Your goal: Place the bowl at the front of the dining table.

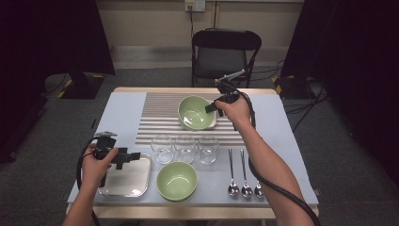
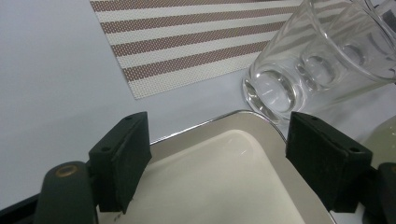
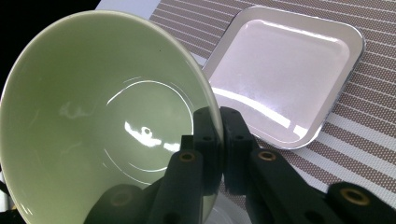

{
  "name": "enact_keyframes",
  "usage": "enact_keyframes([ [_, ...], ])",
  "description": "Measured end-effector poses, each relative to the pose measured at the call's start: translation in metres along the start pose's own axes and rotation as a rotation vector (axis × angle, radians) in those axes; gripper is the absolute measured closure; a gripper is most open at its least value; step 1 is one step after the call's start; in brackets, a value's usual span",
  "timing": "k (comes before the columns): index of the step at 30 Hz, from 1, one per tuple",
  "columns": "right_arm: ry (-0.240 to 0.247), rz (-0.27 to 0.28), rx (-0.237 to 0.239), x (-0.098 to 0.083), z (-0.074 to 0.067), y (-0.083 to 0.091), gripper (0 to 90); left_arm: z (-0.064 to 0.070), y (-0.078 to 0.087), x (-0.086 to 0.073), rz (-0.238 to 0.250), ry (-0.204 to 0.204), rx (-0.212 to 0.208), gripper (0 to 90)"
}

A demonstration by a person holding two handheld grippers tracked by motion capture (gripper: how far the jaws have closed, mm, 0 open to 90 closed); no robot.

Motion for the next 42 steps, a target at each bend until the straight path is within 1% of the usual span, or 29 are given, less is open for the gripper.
enact_keyframes([
  [9, 0.003, 0.001, -0.007, 0.003, 0.003, -0.002, 86.5, -0.002, 0.001, 0.0, 0.001, -0.004, 0.001, 21.9],
  [10, 0.0, 0.002, -0.008, 0.003, 0.003, -0.002, 86.5, -0.001, 0.001, 0.0, 0.003, 0.001, 0.0, 21.9],
  [17, -0.01, 0.001, -0.011, 0.006, 0.007, -0.005, 86.5, -0.001, 0.001, 0.0, 0.003, -0.002, -0.001, 21.9],
  [22, -0.022, 0.012, -0.011, 0.008, 0.01, -0.005, 86.5, -0.001, 0.001, 0.0, 0.003, 0.0, -0.001, 21.9],
  [32, -0.032, 0.021, -0.024, 0.01, 0.016, -0.009, 86.4, -0.002, 0.001, 0.0, 0.0, -0.003, 0.003, 21.9],
  [37, -0.042, 0.028, -0.031, 0.011, 0.02, -0.012, 86.4, -0.002, 0.0, 0.0, -0.002, 0.002, -0.003, 21.9],
  [42, -0.048, 0.031, -0.034, 0.012, 0.022, -0.013, 86.5, -0.002, -0.001, 0.0, -0.004, 0.003, 0.002, 21.9],
])
Point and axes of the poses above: each handheld gripper's, and its own axes: y roughly backward along the jaws, x roughly out of its top, z roughly to its right, the point moved 9 cm from there along -y, roughly forward along the jaws, and after that the axes turned 3 degrees about -x, right-handed, at the moved point
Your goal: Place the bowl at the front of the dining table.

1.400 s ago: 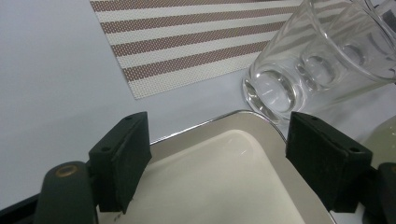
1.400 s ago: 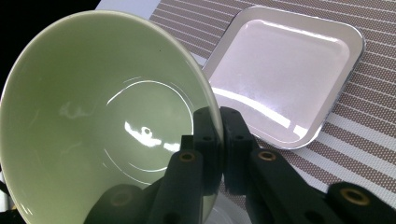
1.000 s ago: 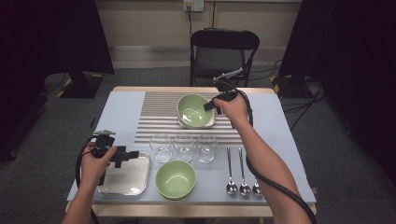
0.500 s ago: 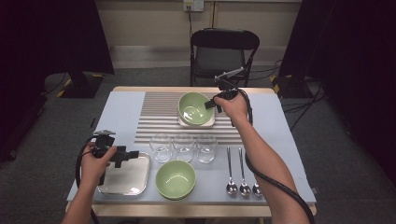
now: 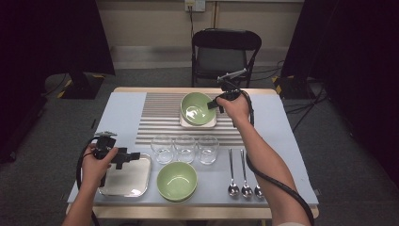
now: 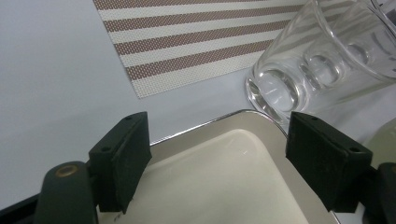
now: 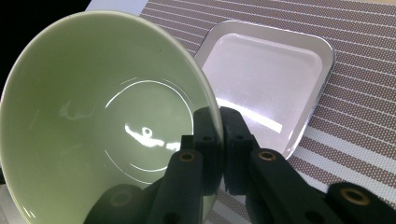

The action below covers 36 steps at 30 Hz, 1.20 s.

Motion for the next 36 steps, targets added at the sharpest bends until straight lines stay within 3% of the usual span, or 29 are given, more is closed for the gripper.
enact_keyframes([
  [36, -0.039, 0.023, -0.019, 0.008, 0.016, -0.013, 86.4, -0.001, 0.0, 0.0, 0.002, 0.0, 0.003, 21.9],
])
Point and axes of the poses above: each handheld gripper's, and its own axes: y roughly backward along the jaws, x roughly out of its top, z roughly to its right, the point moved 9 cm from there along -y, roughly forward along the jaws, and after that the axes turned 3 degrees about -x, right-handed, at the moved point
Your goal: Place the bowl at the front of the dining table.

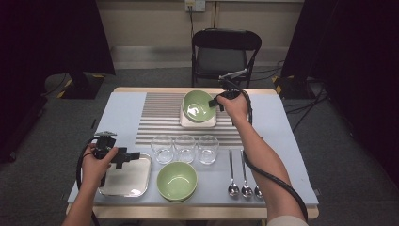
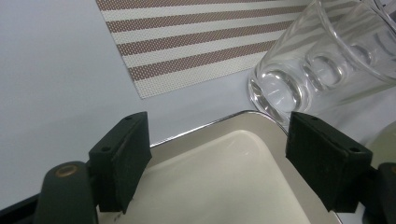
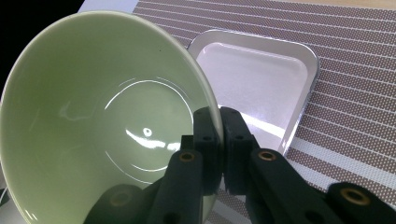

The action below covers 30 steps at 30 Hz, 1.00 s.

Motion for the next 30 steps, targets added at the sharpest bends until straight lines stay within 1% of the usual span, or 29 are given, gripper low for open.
enact_keyframes([
  [5, -0.011, 0.003, 0.001, 0.001, 0.002, -0.002, 86.4, 0.0, 0.0, 0.0, -0.004, -0.003, 0.004, 21.9],
  [9, -0.008, 0.001, -0.004, 0.001, 0.003, -0.003, 86.4, 0.0, 0.0, 0.0, -0.006, -0.006, 0.007, 21.9],
  [30, -0.031, 0.01, -0.016, 0.003, 0.01, -0.012, 86.4, 0.001, -0.001, -0.001, -0.01, -0.005, 0.0, 21.9],
])
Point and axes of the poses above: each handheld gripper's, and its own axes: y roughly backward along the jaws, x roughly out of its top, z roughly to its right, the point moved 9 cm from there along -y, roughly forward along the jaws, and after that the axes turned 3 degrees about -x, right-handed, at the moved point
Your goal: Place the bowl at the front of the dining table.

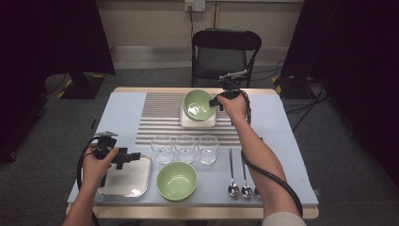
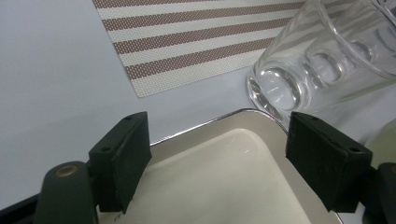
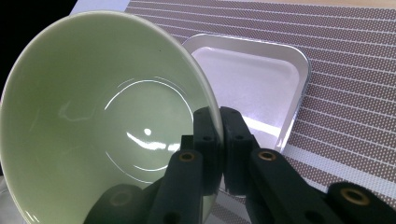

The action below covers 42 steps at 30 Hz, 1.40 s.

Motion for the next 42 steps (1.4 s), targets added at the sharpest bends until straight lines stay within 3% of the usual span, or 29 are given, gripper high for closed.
enact_keyframes([
  [42, -0.021, 0.011, -0.017, 0.006, 0.005, -0.016, 86.4, 0.0, 0.001, 0.0, 0.006, -0.005, -0.009, 21.7],
])
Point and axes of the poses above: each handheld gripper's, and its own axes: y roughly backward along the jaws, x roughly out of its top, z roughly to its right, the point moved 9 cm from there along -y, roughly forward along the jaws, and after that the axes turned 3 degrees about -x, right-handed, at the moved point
